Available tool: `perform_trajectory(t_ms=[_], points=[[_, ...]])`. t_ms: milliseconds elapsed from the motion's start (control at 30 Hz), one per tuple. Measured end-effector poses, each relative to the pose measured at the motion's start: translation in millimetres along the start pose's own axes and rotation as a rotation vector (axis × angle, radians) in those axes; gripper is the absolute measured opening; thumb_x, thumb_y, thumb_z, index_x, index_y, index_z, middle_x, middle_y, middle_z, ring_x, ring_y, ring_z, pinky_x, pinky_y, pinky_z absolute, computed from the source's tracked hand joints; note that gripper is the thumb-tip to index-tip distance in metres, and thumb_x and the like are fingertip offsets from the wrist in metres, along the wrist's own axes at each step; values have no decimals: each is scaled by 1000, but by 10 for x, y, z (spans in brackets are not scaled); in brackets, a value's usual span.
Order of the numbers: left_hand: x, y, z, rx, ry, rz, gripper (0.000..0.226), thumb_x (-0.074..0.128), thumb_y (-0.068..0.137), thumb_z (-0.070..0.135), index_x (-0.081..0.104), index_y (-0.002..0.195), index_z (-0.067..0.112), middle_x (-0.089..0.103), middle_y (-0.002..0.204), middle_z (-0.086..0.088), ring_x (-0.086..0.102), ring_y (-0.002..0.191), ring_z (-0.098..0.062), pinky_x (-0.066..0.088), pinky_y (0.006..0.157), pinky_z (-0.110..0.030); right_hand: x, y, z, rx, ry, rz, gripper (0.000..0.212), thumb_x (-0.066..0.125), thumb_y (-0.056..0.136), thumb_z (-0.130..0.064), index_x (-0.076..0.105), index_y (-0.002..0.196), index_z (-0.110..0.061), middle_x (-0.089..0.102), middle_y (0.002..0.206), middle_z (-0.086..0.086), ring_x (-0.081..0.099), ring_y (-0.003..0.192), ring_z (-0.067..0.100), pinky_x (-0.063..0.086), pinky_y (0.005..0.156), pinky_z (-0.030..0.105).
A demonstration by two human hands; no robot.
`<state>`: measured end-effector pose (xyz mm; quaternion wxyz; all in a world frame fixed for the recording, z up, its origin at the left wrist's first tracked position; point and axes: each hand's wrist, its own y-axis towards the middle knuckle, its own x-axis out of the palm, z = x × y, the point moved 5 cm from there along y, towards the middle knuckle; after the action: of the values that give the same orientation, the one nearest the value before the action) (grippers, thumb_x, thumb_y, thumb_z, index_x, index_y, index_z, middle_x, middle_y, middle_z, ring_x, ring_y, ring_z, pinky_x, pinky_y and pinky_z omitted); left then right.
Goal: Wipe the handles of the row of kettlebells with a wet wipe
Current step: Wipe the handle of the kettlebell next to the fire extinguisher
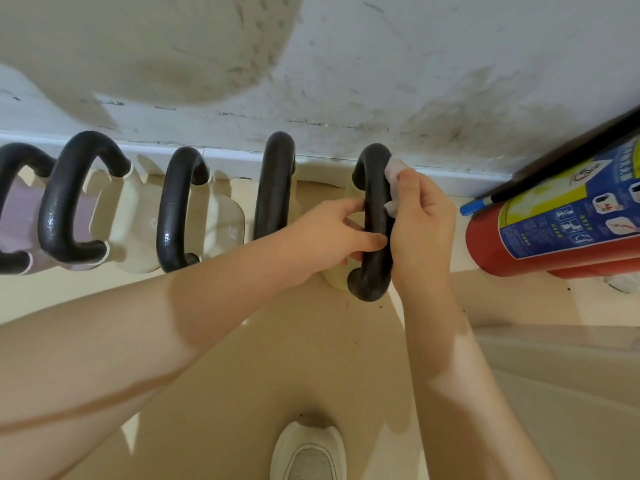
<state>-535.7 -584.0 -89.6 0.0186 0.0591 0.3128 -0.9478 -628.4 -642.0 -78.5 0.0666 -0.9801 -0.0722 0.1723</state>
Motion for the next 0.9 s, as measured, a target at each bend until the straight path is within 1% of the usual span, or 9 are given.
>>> perform_trajectory(t_ms=[167,233,300,400,467,533,667,800,900], points=[[-3,-3,-14,9,-17,-13,54,65,83,26,44,133,34,71,99,2,67,89,-12,52,81,-28,-33,13,-49,-45,10,124,30,50,94,-23,56,65,-26,56,60,-8,51,56,10,46,61,30],[-8,1,-19,12,-22,-15,54,65,83,26,45,133,34,71,99,3,67,87,-11,51,78,-27,-28,40,-25,2,51,107,9,53,92,-14,58,96,-21,65,93,-5,56,65,12,48,62,27],[-8,5,-25,8,-32,-15,55,64,83,25,44,133,34,71,99,3,67,87,-11,50,76,-25,7,73,12,101,78,1,39,55,92,-11,43,128,-19,58,120,-7,61,81,11,51,64,18],[3,1,-26,6,-43,-14,53,65,83,24,45,131,35,72,97,3,67,85,-9,50,74,-24,49,155,-33,209,-22,-124,36,53,94,-19,51,126,-4,65,109,7,63,96,19,55,78,23],[-3,-2,-19,6,-41,-10,53,65,83,23,46,131,34,72,95,4,67,83,-7,49,73,-23,61,208,-92,286,-12,-146,27,54,94,-24,59,106,0,64,100,23,63,88,31,56,81,40],[-12,-9,-14,4,-27,-8,53,64,83,23,45,132,33,72,97,5,67,85,-8,51,75,-24,53,186,-124,273,-58,-166,20,55,92,-22,61,96,-3,63,93,22,60,75,23,55,79,40],[-18,19,-11,-14,-11,-11,58,65,83,22,42,135,31,70,99,5,67,86,-8,53,79,-25,-1,44,-134,137,-107,-197,9,54,92,-13,60,95,-8,65,87,8,62,78,21,53,82,37],[19,55,-31,-121,-144,-106,49,64,83,13,48,129,19,71,105,-3,70,93,-15,55,89,-34,162,307,-103,193,-69,-213,35,42,98,-22,54,115,6,57,101,32,55,78,35,51,84,49],[25,50,-26,-139,-119,-130,43,63,84,12,52,125,15,70,110,-4,69,97,-16,54,91,-34,285,472,-114,211,-37,-299,35,37,100,-23,52,118,4,57,102,25,48,84,22,47,89,42]])
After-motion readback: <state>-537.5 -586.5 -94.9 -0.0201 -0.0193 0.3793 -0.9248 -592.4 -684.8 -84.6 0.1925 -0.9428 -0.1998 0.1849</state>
